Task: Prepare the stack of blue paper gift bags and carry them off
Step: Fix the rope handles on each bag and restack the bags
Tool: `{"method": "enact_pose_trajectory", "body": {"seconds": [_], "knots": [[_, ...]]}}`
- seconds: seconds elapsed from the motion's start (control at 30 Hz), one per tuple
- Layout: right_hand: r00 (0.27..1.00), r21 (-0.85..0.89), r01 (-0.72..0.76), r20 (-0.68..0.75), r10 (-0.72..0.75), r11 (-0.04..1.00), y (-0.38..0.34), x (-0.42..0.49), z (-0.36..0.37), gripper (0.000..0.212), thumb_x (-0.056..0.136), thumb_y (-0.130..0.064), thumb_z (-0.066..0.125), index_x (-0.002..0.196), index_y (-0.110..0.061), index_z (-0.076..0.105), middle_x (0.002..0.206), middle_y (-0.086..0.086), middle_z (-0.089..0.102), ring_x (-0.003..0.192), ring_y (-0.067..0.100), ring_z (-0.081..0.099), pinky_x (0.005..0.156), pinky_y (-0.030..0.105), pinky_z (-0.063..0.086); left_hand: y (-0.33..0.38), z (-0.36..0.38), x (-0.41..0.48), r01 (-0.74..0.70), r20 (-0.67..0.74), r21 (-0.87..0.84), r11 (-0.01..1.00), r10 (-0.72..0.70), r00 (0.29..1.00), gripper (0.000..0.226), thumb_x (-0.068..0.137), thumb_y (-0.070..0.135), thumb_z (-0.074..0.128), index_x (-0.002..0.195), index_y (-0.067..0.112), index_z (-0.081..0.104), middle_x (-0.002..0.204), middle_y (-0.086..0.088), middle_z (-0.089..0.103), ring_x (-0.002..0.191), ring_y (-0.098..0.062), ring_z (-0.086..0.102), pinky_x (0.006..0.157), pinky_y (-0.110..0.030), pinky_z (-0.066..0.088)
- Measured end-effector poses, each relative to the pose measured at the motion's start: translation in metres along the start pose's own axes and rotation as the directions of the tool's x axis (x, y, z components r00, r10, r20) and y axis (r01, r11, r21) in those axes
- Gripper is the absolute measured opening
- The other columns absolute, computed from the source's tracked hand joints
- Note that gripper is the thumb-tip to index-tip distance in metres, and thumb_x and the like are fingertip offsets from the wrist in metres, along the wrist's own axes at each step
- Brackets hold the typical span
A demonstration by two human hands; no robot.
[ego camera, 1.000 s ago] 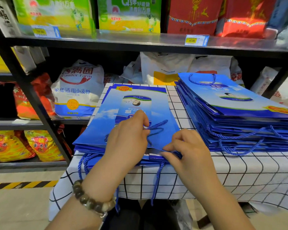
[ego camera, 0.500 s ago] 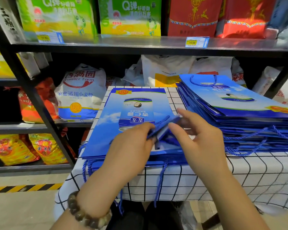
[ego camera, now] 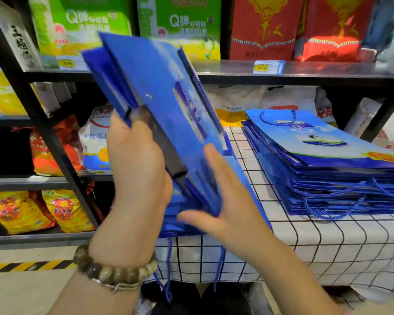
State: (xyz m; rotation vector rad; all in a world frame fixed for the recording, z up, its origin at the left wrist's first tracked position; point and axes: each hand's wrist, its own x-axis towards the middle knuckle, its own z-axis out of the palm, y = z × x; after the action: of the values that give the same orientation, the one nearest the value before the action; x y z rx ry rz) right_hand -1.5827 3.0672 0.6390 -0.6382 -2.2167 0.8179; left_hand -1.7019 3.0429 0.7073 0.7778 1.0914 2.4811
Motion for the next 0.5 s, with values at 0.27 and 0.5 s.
{"method": "enact_pose_trajectory", "body": {"seconds": [0.27, 0.5], "knots": [[0.996, -0.368, -0.025, 0.069, 0.054, 0.930, 0.016, 0.005, -0.021, 0.050, 0.091, -0.034, 0.054, 0.138, -0.035, 0.038, 0.148, -0.013, 0.033, 0.137, 0.008, 0.030, 0.109, 0.022, 0.024, -0.037, -0.018, -0.021, 0.306, -0.146, -0.173, 0.936, -0.331, 0.932, 0.029, 0.097, 0.001, 0.040, 0.113, 0.021, 0.054, 0.101, 0.003, 0.068, 0.088, -0.012, 0.067, 0.075, -0.034, 0.057], [0.941, -0.622, -0.339, -0.218, 0.259, 0.706, 0.014, 0.000, -0.037, 0.030, 0.085, -0.029, 0.060, 0.113, -0.023, 0.051, 0.111, -0.003, 0.050, 0.104, 0.021, 0.051, 0.068, 0.029, 0.036, -0.036, -0.049, -0.039, 0.611, -0.014, 0.145, 0.778, -0.616, 0.788, 0.017, 0.093, -0.003, 0.043, 0.093, 0.011, 0.053, 0.096, -0.008, 0.065, 0.096, -0.025, 0.064, 0.085, -0.046, 0.053]]}}
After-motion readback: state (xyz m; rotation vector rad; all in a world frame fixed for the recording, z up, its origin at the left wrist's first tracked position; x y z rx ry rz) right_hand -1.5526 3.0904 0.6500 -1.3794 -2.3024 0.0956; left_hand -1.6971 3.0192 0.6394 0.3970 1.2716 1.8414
